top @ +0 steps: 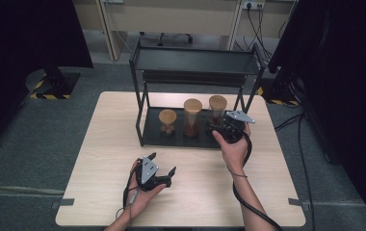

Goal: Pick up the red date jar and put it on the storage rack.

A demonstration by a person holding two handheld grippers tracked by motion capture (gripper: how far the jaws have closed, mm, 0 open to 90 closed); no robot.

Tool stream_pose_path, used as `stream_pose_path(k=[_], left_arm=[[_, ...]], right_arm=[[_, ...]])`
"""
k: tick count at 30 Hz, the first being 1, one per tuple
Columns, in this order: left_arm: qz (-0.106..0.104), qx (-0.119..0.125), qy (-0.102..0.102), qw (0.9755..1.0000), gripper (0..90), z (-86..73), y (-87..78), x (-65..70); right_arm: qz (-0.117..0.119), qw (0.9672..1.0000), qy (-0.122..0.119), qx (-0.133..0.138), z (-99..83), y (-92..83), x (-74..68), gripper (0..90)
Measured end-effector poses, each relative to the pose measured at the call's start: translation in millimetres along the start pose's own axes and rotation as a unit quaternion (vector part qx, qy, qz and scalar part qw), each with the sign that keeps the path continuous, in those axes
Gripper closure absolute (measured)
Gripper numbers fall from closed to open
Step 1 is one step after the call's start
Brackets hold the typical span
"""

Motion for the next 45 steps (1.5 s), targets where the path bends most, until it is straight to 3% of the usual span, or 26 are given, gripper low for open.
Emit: stream_pose_path(k=[45], left_arm=[[0.001,0.001,-0.001,1.0000,9.2,0.1,-0.2,-0.4]], right_arm=[[0.021,0.9998,-0.004,-0.001,-21.1,-22.3,-12.0,5.9]])
Point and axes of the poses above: each handheld gripper's, and its own axes: y roughly forward along the jaws, z roughly out of its top, x roughly to its right, the point moved 8 cm from there along y, roughly forward along the jaws, and after that the axes turned 15 degrees about -y, right-handed, at the moved point
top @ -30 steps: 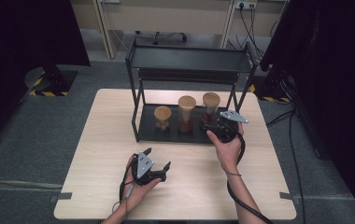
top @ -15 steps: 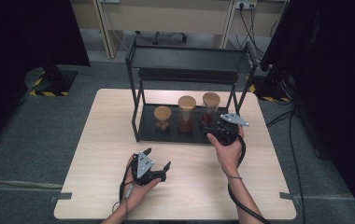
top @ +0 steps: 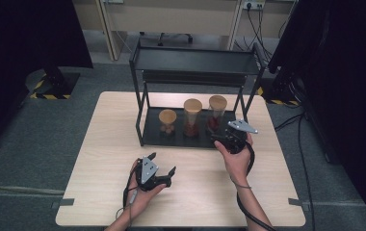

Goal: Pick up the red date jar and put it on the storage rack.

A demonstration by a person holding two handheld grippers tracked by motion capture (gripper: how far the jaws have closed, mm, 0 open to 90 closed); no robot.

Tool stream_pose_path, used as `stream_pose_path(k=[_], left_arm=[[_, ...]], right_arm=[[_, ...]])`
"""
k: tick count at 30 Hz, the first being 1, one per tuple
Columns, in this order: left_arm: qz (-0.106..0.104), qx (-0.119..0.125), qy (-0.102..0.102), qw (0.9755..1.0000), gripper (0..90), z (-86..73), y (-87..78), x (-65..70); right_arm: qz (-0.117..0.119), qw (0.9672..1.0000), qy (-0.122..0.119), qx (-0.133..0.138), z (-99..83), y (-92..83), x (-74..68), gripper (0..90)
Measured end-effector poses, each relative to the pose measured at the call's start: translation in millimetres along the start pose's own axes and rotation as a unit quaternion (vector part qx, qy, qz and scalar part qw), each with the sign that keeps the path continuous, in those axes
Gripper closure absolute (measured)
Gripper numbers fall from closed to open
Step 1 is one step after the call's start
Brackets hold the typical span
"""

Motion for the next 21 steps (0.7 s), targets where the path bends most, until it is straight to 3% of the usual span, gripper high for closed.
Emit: stream_pose_path(k=[21], left_arm=[[0.000,0.001,-0.001,1.0000,9.3,0.1,0.0,-0.1]], right_arm=[[0.008,1.0000,0.000,0.002,-10.5,-12.0,-5.1,5.9]])
Point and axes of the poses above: each handheld gripper's, and its own axes: y roughly forward along the jaws, z roughly out of its top, x roughly to its right, the point moved 8 cm from there along y, roughly forward along the jaws, and after that the axes turned 15 degrees about -y, right-handed, at the moved point
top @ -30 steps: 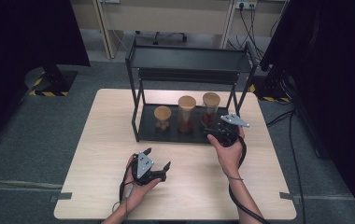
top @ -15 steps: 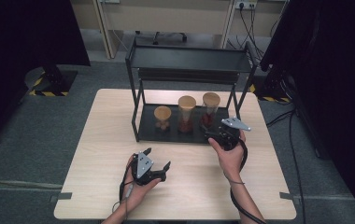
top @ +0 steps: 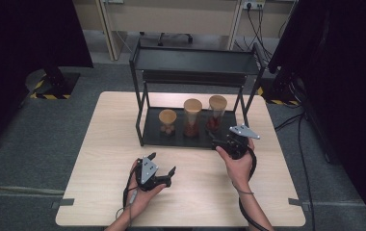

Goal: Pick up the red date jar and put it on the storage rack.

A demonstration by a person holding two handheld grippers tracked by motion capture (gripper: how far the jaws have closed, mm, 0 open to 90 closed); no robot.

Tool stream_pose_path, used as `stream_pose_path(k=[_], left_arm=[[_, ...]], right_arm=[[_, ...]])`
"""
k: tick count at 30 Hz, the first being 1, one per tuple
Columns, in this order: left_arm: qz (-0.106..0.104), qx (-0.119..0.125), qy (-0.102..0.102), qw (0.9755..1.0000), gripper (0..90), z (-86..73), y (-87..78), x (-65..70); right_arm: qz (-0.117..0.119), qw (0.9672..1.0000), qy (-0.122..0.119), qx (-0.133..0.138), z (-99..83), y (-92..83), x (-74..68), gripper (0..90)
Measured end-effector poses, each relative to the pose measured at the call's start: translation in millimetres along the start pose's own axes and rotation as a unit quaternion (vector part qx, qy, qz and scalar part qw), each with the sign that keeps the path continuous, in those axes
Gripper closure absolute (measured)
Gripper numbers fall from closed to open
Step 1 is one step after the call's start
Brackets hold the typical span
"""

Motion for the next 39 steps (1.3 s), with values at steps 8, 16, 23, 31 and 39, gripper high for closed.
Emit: stream_pose_path(k=[8,16,23,31,39], left_arm=[[0.000,0.001,0.000,1.0000,9.2,0.0,-0.1,0.1],[0.000,0.001,0.001,1.0000,9.3,0.0,-0.1,0.2],[0.000,0.001,0.001,1.0000,9.3,0.0,0.0,0.2],[0.000,0.001,0.001,1.0000,9.3,0.0,-0.1,0.2],[0.000,0.001,0.000,1.0000,9.3,0.0,-0.1,0.1]], right_arm=[[0.002,1.0000,-0.002,-0.002,-5.4,-5.3,-1.4,5.8],[0.004,1.0000,0.000,-0.001,-10.0,-11.2,-1.7,5.8],[0.006,1.0000,0.001,0.000,-13.4,-15.6,-2.2,5.8],[0.009,1.0000,0.000,0.001,-16.2,-20.7,-3.9,5.8],[0.010,0.9999,0.003,0.003,-21.5,-26.6,-4.0,5.8]])
Point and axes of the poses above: each handheld gripper's, and its own axes: y roughly forward along the jaws, z roughly out of its top, x roughly to its right, the point moved 8 cm from there along y, roughly forward along the jaws, and after that the axes turned 15 degrees about -y, right-handed, at the moved point
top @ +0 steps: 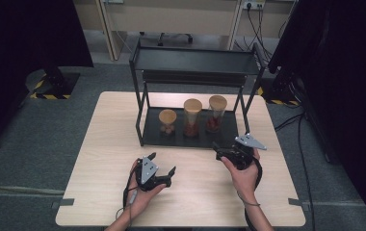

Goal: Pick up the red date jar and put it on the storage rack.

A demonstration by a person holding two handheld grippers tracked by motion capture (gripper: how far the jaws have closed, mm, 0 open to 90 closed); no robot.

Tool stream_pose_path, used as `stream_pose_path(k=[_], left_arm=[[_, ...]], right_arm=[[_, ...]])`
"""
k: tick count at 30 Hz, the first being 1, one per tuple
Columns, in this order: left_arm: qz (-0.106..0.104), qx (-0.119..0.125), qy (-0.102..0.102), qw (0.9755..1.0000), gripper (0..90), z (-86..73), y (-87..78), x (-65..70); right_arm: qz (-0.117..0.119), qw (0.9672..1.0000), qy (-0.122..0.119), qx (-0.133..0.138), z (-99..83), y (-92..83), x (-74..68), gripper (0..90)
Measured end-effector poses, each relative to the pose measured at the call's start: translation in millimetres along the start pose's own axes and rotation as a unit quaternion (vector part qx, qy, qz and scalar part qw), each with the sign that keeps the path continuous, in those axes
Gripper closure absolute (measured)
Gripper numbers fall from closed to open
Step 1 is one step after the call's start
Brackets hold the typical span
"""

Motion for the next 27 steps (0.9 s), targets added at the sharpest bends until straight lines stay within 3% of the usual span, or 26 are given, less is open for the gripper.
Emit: stream_pose_path(k=[27], left_arm=[[0.000,0.000,0.000,1.0000,9.4,0.1,-0.1,-0.1]], right_arm=[[0.003,0.9999,0.010,0.001,-17.5,-17.8,2.1,5.6]])
Point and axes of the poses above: each handheld gripper's, and its own axes: y roughly forward along the jaws, z roughly out of its top, x roughly to its right, the point moved 8 cm from there along y, roughly forward along the jaws, and after that the axes turned 15 degrees about -y, right-handed, at the moved point
